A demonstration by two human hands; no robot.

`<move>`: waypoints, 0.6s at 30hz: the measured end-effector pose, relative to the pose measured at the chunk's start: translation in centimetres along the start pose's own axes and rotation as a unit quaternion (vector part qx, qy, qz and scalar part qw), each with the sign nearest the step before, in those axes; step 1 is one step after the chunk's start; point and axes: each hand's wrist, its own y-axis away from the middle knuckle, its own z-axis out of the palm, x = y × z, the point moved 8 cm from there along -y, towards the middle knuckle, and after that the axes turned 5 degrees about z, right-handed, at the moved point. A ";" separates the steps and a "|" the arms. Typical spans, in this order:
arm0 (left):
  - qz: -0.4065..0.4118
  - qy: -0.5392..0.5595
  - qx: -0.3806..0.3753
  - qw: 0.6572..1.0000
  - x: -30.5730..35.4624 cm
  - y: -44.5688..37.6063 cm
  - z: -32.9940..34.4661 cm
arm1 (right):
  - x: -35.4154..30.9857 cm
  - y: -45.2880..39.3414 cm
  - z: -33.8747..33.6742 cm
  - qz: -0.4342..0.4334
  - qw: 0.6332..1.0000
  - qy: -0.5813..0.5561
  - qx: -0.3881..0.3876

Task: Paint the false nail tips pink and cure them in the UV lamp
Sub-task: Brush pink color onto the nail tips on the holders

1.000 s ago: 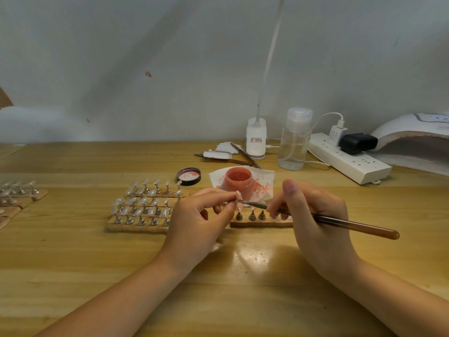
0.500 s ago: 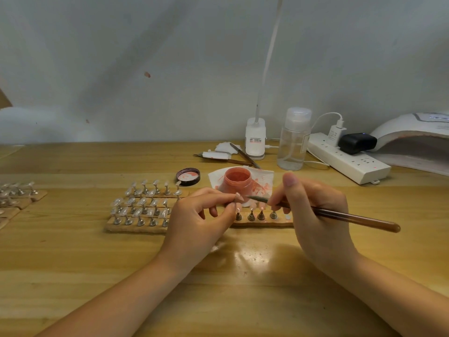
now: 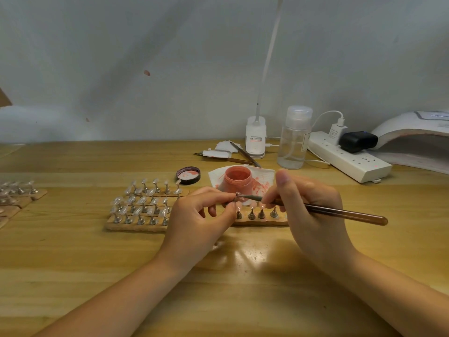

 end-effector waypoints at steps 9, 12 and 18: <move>-0.002 0.000 -0.004 1.000 0.0 0.0 0.1 | 0.0 -0.1 0.0 0.015 1.000 -0.011 0.007; -0.003 0.002 -0.004 1.000 0.0 0.0 0.1 | 0.2 0.0 -0.4 0.036 0.999 -0.031 0.020; -0.002 0.004 -0.007 1.000 0.0 0.0 0.1 | 0.1 -0.3 -0.2 0.030 0.999 -0.036 0.016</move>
